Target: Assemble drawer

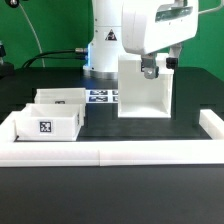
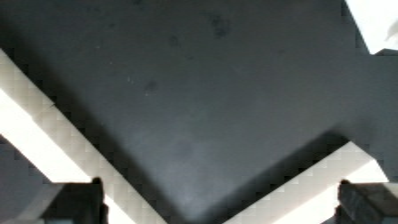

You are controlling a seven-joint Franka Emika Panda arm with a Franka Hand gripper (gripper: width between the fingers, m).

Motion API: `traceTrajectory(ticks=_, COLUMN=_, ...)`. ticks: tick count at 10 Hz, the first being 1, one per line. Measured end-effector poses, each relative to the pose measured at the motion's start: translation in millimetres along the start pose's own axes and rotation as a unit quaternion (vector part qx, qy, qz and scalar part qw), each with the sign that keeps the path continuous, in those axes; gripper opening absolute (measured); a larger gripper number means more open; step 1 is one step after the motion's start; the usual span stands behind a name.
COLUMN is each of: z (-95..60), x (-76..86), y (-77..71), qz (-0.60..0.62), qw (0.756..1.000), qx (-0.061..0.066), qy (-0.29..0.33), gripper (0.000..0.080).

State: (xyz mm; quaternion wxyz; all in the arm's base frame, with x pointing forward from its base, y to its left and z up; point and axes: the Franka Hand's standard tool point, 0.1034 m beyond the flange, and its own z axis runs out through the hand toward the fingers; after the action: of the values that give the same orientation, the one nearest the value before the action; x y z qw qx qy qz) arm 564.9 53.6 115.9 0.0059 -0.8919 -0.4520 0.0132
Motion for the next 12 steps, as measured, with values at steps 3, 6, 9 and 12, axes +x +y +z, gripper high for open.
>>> traceTrajectory(ticks=3, z=0.0, x=0.0, y=0.0, qz=0.0, qw=1.0, qx=0.0, qy=0.0, gripper=0.0649)
traceTrajectory(ticks=6, z=-8.2, x=-0.6, y=-8.1, qz=0.046, qw=0.999, qx=-0.005, qy=0.003, gripper=0.0649)
traceTrajectory(ticks=9, z=-33.0, x=-12.7, y=-39.8, qz=0.142, qw=0.99, qx=-0.004, qy=-0.012, gripper=0.0649)
traceTrajectory(ticks=12, z=-32.8, x=-17.6, y=-43.7, qz=0.147, qw=0.989, qx=-0.002, qy=-0.016, gripper=0.0649)
